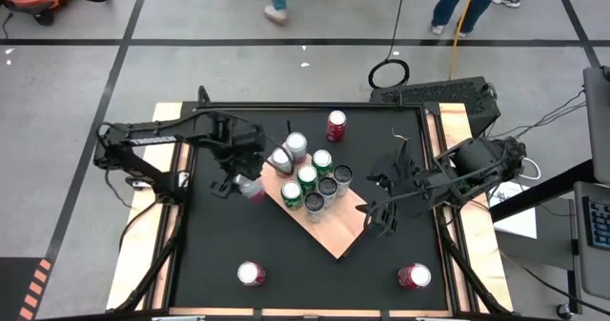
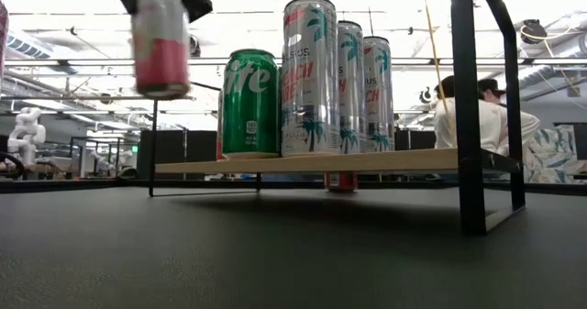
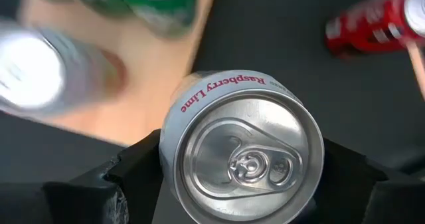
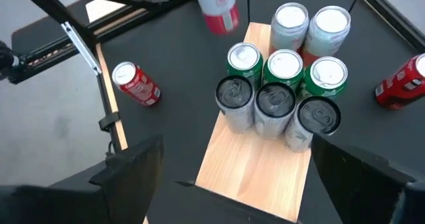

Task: Place canned beverage on shelf
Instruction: Put the white and pink soda can aligned with the other white and pink soda cans

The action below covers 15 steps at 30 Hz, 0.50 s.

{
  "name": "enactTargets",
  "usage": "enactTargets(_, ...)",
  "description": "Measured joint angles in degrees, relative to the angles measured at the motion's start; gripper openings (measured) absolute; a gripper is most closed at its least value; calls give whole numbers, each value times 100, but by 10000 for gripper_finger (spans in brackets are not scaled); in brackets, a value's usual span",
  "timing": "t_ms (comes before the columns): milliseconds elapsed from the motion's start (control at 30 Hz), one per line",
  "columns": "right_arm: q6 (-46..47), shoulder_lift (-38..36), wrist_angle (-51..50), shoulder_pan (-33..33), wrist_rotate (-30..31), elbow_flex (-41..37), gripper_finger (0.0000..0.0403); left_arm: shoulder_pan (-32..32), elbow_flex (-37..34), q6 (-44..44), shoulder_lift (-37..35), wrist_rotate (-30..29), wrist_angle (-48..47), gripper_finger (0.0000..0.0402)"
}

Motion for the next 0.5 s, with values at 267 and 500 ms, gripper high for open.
enactTargets(267,12,0,-1,-17,115,0,357,-85,-363,198,60,-324,882,301)
enactTargets(500,67,0,0,-24,135,-2,357,-85,-862,309,95,-451,1293,301)
